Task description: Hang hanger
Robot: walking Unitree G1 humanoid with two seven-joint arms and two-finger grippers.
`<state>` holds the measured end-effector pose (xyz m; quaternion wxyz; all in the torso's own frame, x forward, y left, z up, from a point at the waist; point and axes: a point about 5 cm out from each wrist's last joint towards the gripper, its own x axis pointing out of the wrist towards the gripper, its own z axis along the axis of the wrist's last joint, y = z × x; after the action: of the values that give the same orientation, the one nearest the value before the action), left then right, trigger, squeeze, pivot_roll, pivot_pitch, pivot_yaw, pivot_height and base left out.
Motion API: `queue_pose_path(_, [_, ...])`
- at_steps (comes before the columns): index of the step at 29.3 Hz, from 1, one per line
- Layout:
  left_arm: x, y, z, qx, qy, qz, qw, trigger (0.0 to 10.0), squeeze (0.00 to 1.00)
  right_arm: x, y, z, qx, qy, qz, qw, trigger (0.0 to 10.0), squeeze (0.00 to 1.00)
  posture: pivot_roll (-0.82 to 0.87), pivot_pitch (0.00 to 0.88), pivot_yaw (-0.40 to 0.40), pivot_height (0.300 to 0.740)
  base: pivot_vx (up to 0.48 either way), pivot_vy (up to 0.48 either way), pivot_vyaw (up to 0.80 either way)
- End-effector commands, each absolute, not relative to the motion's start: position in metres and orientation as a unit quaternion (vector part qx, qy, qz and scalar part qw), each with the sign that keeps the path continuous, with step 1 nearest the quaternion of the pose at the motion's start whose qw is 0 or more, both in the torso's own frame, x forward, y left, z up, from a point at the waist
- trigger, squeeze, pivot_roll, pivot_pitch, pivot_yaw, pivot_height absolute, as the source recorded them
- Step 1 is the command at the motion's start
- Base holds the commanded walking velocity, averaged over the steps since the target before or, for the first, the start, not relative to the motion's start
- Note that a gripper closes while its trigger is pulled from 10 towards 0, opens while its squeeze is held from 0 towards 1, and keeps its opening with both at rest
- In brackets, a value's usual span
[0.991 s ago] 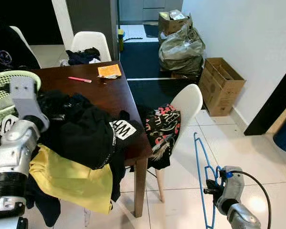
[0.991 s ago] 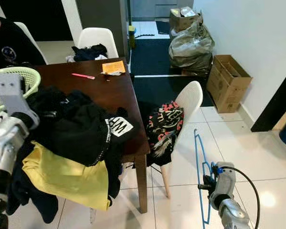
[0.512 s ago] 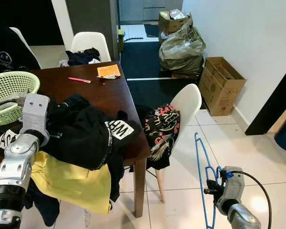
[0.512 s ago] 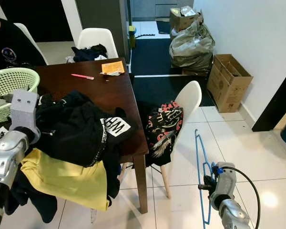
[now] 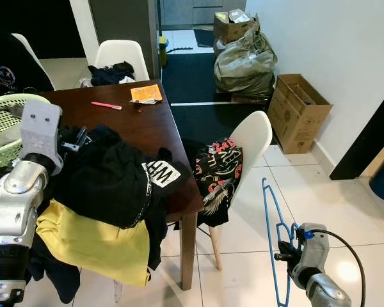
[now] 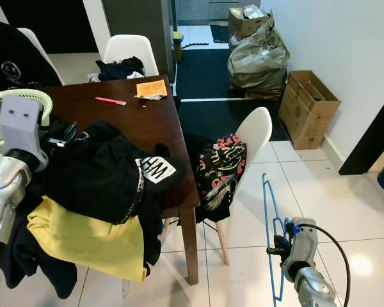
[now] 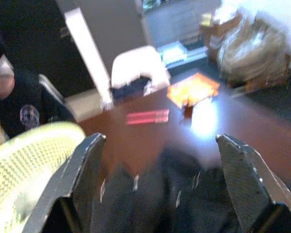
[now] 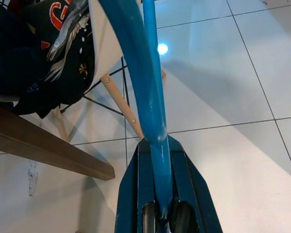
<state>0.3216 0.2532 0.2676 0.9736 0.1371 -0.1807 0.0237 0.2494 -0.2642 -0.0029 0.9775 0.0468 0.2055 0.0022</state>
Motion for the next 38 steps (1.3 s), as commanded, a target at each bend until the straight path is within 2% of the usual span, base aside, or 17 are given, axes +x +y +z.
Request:
queue_pose_path(1, [0.309, 0.236, 0.3, 0.103, -0.26, 0.009, 0.96, 10.0, 0.0, 0.248, -0.264, -0.002, 0.039, 0.196, 0.01, 0.98, 10.0, 0.0, 0.05, 0.117, 0.02, 0.74, 0.0, 0.0, 0.66])
queue_pose_path(5, [0.305, 0.236, 0.298, 0.103, -0.265, 0.038, 0.958, 10.0, 0.0, 0.248, -0.263, -0.001, 0.034, 0.194, 0.017, 0.98, 10.0, 0.0, 0.05, 0.117, 0.019, 0.74, 0.0, 0.0, 0.76])
queue_pose_path(8, [0.3, 0.267, 0.278, 0.125, -0.222, 0.136, 0.957, 10.0, 0.0, 0.249, -0.262, -0.001, 0.032, 0.192, 0.02, 0.981, 10.0, 0.0, 0.05, 0.119, 0.02, 0.74, 0.0, 0.0, 0.79])
queue_pose_path(13, [0.29, 0.292, 0.271, 0.127, -0.205, 0.208, 0.948, 10.0, 0.0, 0.249, -0.262, -0.001, 0.031, 0.192, 0.022, 0.981, 10.0, 0.0, 0.06, 0.122, 0.022, 0.74, 0.0, 0.0, 0.79])
queue_pose_path(16, [0.285, 0.297, 0.265, 0.124, -0.193, 0.227, 0.946, 10.0, 0.0, 0.249, -0.262, -0.001, 0.031, 0.191, 0.023, 0.981, 10.0, 0.0, 0.06, 0.121, 0.024, 0.74, 0.0, 0.0, 0.79])
queue_pose_path(29, [0.286, 0.285, 0.256, 0.119, -0.179, 0.219, 0.952, 10.0, 0.0, 0.25, -0.261, 0.0, 0.031, 0.189, 0.023, 0.981, 10.0, 0.0, 0.06, 0.116, 0.026, 0.74, 0.0, 0.0, 0.79])
queue_pose_path(38, [0.293, 0.262, 0.267, 0.104, -0.209, 0.166, 0.958, 10.0, 0.0, 0.25, -0.26, -0.001, 0.033, 0.188, 0.018, 0.981, 10.0, 0.0, 0.06, 0.093, 0.028, 0.74, 0.0, 0.0, 0.79])
